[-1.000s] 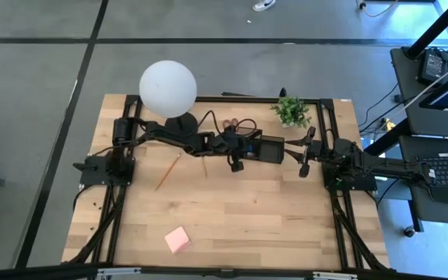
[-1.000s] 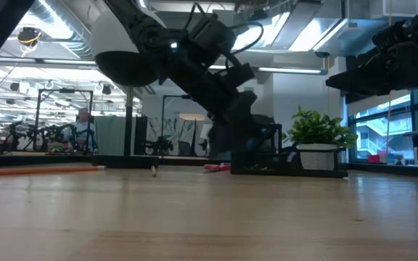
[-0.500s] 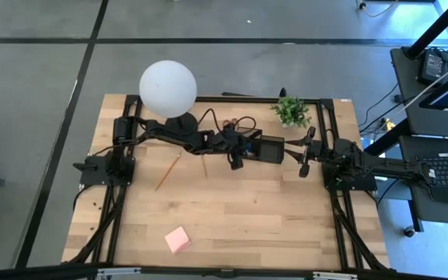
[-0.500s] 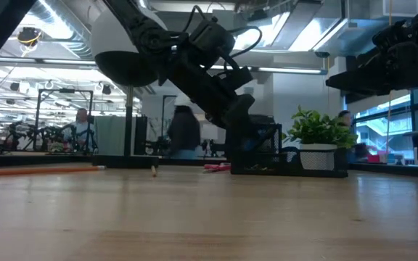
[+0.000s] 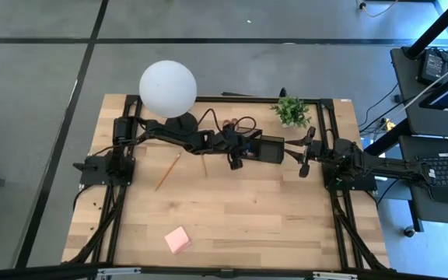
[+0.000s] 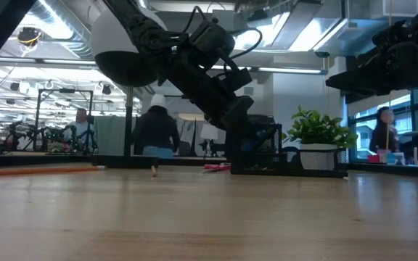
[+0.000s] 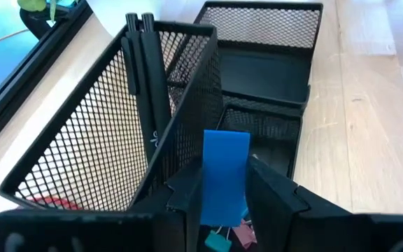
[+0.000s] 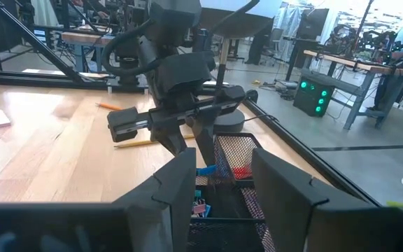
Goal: Pick and place office supplies into organizer
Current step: Put the blue eraser into the black desk organizer
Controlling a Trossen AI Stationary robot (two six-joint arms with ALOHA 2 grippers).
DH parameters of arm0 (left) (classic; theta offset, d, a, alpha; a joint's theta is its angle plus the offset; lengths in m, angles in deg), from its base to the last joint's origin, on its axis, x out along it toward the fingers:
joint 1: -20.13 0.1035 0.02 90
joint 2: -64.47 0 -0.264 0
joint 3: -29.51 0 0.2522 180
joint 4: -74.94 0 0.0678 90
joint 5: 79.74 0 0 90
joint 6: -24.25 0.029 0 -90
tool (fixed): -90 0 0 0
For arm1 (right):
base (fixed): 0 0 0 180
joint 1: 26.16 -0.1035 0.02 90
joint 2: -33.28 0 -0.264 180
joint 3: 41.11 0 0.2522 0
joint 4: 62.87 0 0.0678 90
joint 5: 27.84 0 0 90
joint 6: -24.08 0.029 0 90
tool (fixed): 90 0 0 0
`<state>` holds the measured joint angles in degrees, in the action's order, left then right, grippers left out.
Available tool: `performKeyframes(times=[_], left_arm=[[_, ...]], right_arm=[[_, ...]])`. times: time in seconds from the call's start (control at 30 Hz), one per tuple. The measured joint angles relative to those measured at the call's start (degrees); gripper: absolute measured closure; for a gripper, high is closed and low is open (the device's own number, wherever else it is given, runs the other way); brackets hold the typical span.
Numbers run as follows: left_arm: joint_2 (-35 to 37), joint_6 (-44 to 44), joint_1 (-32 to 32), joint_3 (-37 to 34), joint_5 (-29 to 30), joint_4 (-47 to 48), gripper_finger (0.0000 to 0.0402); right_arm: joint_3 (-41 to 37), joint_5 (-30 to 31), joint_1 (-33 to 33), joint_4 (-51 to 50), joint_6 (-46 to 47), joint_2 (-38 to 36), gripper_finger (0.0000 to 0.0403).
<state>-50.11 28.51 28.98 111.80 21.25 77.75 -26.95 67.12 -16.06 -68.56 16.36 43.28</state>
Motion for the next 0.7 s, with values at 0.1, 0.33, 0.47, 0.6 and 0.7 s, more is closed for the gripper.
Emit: performKeyframes(times=[0.1,0.33,0.47,0.6,0.7], left_arm=[[0.0,0.0,0.0,0.0,0.0,1.0,0.0303],[-0.3,0.0,0.0,0.0,0.0,0.9,0.0298],[-0.4,-0.1,0.0,0.0,0.0,0.9,0.0299],[-1.3,-0.7,0.0,-0.1,-0.2,1.6,0.0293],[-1.2,-0.8,0.0,0.0,-0.2,1.2,0.0287]], right_arm=[[0.0,0.0,0.0,0.0,0.0,0.0,0.0258],[0.0,0.0,0.0,0.0,0.0,0.0,0.0258],[0.0,0.0,0.0,0.0,0.0,0.0,0.0258],[0.0,0.0,0.0,0.0,0.0,0.0,0.0258],[0.0,0.0,0.0,0.2,0.0,0.0,0.0258]])
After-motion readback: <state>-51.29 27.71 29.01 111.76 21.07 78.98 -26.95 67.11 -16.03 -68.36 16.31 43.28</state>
